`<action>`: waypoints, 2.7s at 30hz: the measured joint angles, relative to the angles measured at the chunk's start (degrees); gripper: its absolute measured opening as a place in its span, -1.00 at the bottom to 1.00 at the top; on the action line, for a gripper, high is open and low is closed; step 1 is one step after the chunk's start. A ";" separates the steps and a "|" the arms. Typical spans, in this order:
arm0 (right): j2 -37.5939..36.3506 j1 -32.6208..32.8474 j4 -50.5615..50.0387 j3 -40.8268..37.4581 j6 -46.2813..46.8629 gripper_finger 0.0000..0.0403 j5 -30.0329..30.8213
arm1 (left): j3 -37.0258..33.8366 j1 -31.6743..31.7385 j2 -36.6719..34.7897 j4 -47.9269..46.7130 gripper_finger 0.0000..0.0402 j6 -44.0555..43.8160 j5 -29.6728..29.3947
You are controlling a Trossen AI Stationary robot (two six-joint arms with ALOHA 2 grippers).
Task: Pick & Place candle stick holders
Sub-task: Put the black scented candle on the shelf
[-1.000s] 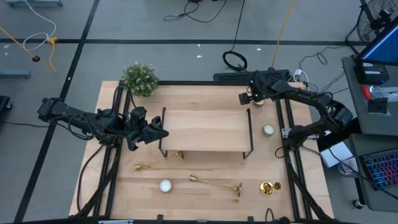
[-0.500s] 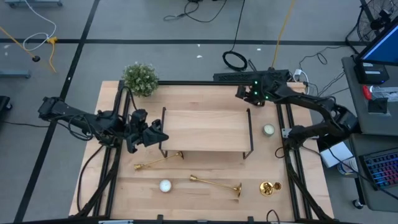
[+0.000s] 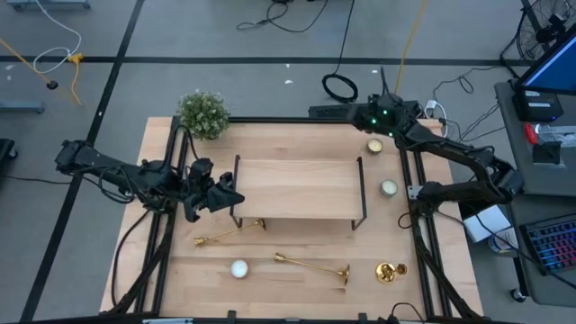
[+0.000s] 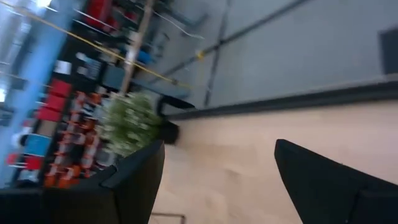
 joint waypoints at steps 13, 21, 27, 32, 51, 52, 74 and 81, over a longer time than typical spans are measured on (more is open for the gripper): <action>0.00 0.02 16.79 0.00 0.20 0.51 -15.03 | 0.00 -0.95 0.00 -0.02 -0.85 0.03 0.02; -1.55 -0.86 -6.16 1.39 -5.99 0.51 -8.06 | 0.00 -1.05 0.00 -0.04 -0.85 0.48 0.02; -1.64 -0.74 -38.66 9.76 -18.49 0.51 2.48 | 0.00 -1.05 0.00 -0.35 -0.85 0.46 0.02; -1.56 -0.72 -59.94 18.55 -22.65 0.51 14.98 | 0.00 -1.02 -0.01 -0.57 -0.85 1.41 0.02; 6.78 -1.43 -68.91 20.00 -25.00 0.52 20.00 | 0.00 -0.94 0.00 -1.47 -0.85 1.92 0.00; 7.09 -1.66 -68.51 20.00 -24.60 0.52 20.37 | 0.00 -0.94 -0.01 -1.48 -0.85 1.92 -0.01; 17.83 -2.91 -68.32 19.81 -26.84 0.78 23.09 | 0.00 -1.10 -0.01 -3.12 -0.85 1.47 0.00; 17.90 -3.91 -65.77 16.52 -25.51 0.78 22.75 | 0.00 -1.79 0.00 -3.27 -0.85 1.55 0.02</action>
